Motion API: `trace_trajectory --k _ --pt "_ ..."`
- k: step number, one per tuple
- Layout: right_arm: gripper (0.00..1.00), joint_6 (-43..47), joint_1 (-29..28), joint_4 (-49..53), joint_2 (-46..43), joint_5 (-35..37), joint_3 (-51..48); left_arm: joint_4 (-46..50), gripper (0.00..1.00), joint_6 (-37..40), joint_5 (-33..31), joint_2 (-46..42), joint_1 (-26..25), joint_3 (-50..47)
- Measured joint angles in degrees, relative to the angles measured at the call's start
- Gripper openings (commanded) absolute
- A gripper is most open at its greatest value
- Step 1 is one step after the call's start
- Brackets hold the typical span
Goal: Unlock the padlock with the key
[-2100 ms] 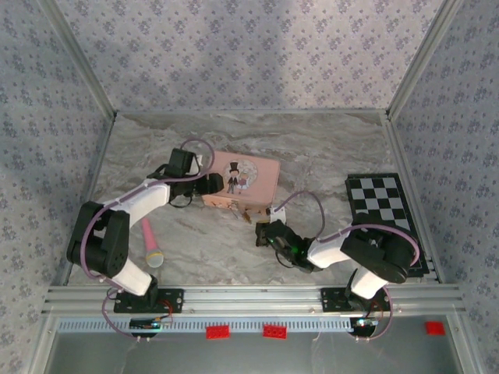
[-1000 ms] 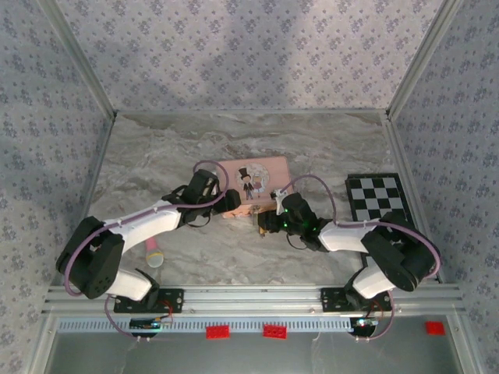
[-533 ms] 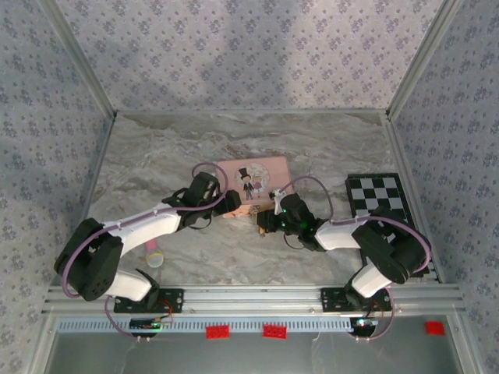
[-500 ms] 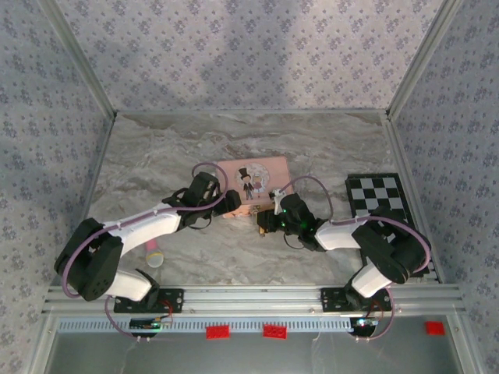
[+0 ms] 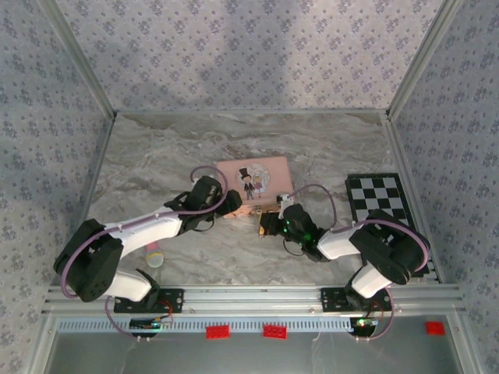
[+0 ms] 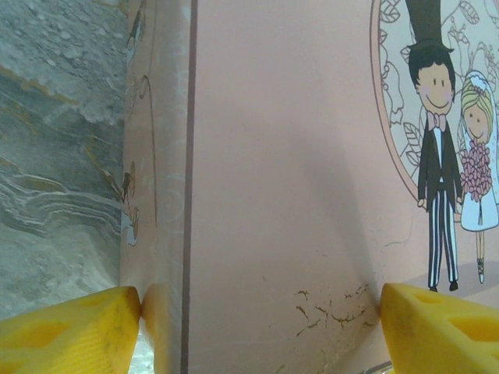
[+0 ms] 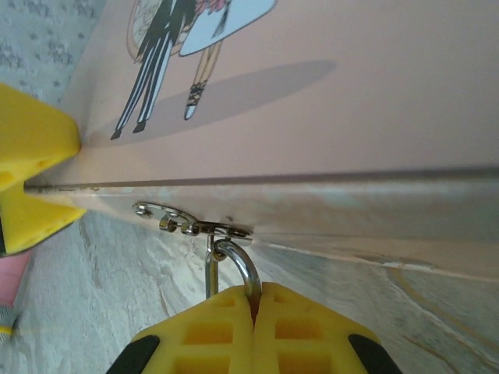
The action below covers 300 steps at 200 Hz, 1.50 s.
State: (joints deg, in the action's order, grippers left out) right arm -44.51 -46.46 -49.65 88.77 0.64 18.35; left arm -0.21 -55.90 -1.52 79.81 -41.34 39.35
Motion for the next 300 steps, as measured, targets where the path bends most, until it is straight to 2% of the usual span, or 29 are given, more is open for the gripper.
trace_trajectory --k 82,112,198,226,273,300 --pt "0.0 -9.31 -0.35 -8.55 1.31 10.16 -4.59 -3.39 0.8 -4.85 -3.98 1.73 -7.91 -0.09" --pt "0.0 -10.97 -0.35 -11.08 2.23 12.68 -5.27 -4.31 0.8 -5.22 -4.11 2.51 -8.94 -0.09" --pt "0.0 -19.67 -0.39 -22.77 10.16 17.9 -5.81 -4.55 0.81 -5.27 -4.07 3.63 -9.35 -0.09" --pt "0.0 -21.77 -1.11 -24.2 11.06 19.78 -5.81 -4.52 0.85 -5.03 -4.09 3.39 -9.35 -0.09" --pt "0.0 -23.74 -1.57 -26.08 12.52 21.2 -5.77 -4.02 0.92 -3.5 -7.3 -5.27 -8.61 -1.27" --pt "0.0 -24.09 -1.97 -26.25 12.79 21.99 -5.66 -2.8 0.92 -2.34 -7.43 -5.57 -5.64 -0.37"
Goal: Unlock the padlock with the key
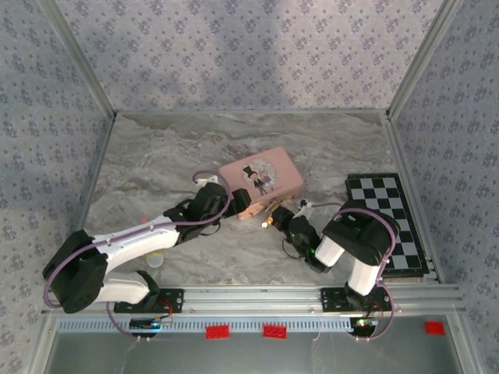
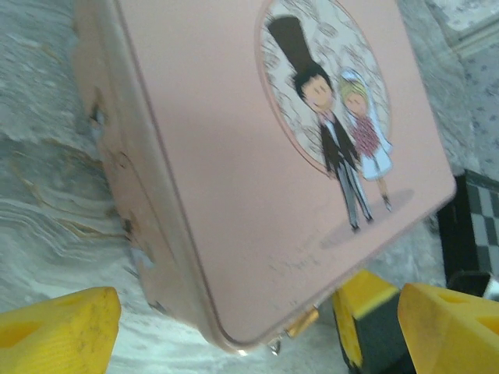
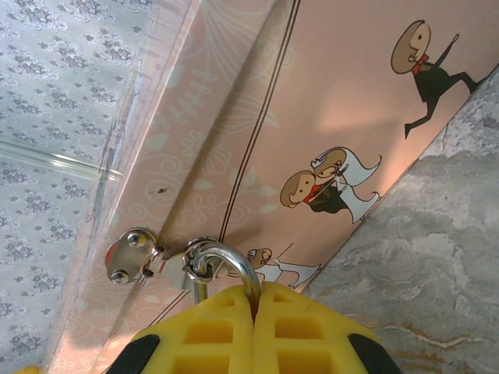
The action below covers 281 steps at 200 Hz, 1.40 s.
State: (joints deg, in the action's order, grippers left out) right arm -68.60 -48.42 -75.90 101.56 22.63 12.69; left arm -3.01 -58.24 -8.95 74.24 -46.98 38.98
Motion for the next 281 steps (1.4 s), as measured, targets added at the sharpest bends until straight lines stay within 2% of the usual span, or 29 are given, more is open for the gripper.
trace_trajectory --k 57,91,223,281 --pt "0.0 -1.49 -0.39 -1.2 2.05 1.2 0.76 4.63 0.91 2.25 2.25 7.74 5.73 5.09" --pt "0.0 -1.84 -0.48 -1.9 2.45 2.05 0.76 4.48 0.9 2.25 2.86 10.19 5.73 5.14" --pt "0.0 -6.91 1.64 -1.95 2.45 2.12 1.25 -2.23 0.89 0.13 3.78 11.06 5.73 2.62" --pt "0.0 -10.21 2.34 -1.25 0.92 5.44 1.07 -2.64 0.89 0.07 3.78 11.17 5.73 2.51"
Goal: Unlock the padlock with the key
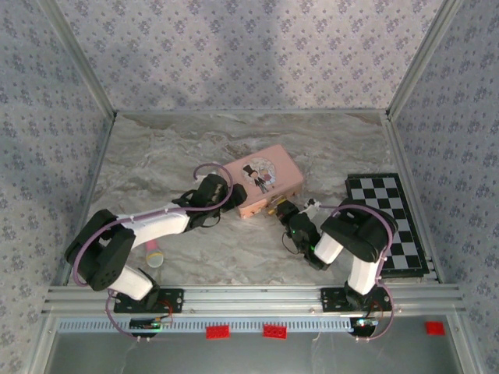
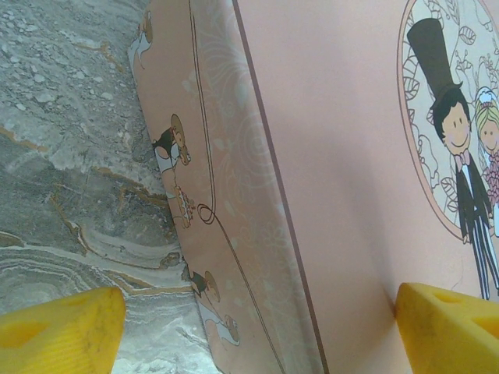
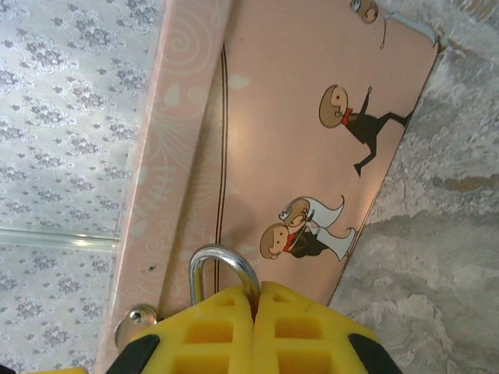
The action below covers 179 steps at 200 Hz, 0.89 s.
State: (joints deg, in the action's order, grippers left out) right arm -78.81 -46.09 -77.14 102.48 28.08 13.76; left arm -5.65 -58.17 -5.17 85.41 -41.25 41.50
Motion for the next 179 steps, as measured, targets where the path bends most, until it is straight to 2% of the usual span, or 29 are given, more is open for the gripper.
trace_trajectory --k 85,109,143,179 --pt "0.0 -0.24 2.95 3.98 -5.55 1.09 -1.75 -0.46 0.89 0.0 0.0 0.26 0.0 0.0" --pt "0.0 1.4 3.82 7.37 -9.46 1.07 -2.4 -0.39 0.91 0.07 0.0 0.13 0.0 0.0" --pt "0.0 4.81 5.14 19.8 -21.88 0.28 -2.82 1.16 0.92 2.16 0.02 -1.55 0.0 -0.5" --pt "0.0 14.8 6.1 42.25 -39.74 -1.86 0.42 2.86 0.94 5.35 -0.5 -8.79 0.87 -4.7"
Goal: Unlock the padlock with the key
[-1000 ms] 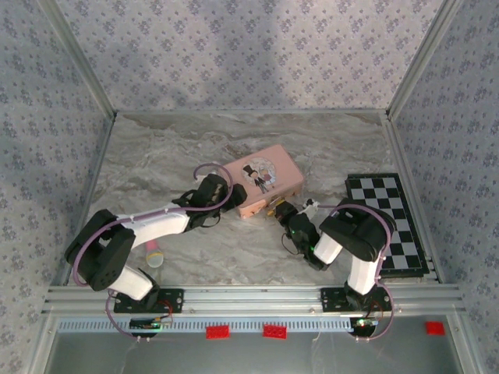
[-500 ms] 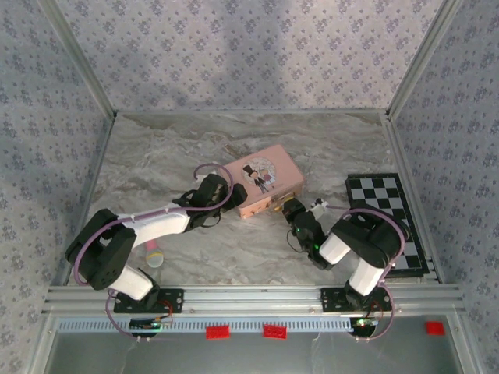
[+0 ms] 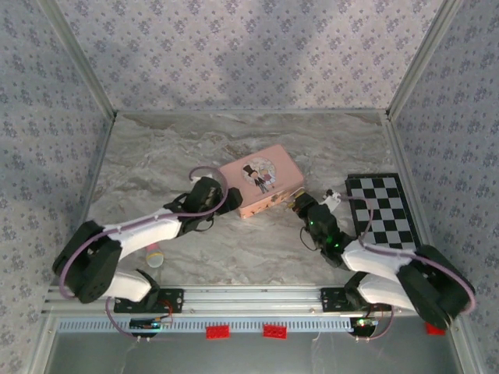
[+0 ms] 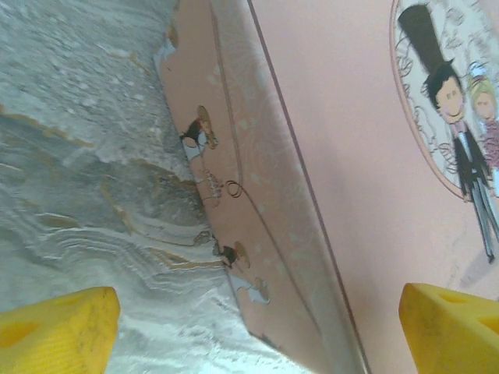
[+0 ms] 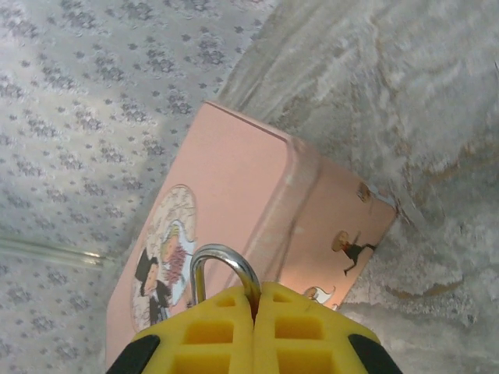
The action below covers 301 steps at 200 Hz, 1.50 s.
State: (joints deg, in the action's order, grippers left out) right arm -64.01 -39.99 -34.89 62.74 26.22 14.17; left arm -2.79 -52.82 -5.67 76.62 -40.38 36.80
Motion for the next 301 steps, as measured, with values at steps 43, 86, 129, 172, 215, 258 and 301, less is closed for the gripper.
trace_trajectory --k 43,86,129,172,215,258,301 --pt "0.0 12.94 0.96 16.96 -17.46 -4.17 0.87 2.08 0.97 2.25 -4.26 -19.28 3.13 -10.91" --pt "0.0 23.23 0.28 33.92 -21.99 -10.78 5.14 8.11 0.98 7.74 -6.45 -34.8 5.79 -13.27" --pt "0.0 28.68 -6.82 47.84 -21.05 -12.98 12.61 18.16 0.99 10.82 -12.63 -45.18 6.23 -13.29" --pt "0.0 29.11 -17.94 54.45 -14.69 -9.25 16.85 24.37 0.99 9.88 -17.66 -56.43 8.02 -15.52" --pt "0.0 28.0 -22.88 54.49 -5.51 -7.91 16.96 26.71 1.0 9.88 -18.18 -58.77 8.81 -17.16" --pt "0.0 26.05 -23.54 52.22 1.09 -8.26 17.05 26.84 1.0 9.94 -17.92 -57.7 8.94 -17.16" --pt "0.0 25.44 -23.61 49.57 8.61 -10.25 19.45 26.64 1.0 9.77 -17.88 -57.77 9.4 -17.38"
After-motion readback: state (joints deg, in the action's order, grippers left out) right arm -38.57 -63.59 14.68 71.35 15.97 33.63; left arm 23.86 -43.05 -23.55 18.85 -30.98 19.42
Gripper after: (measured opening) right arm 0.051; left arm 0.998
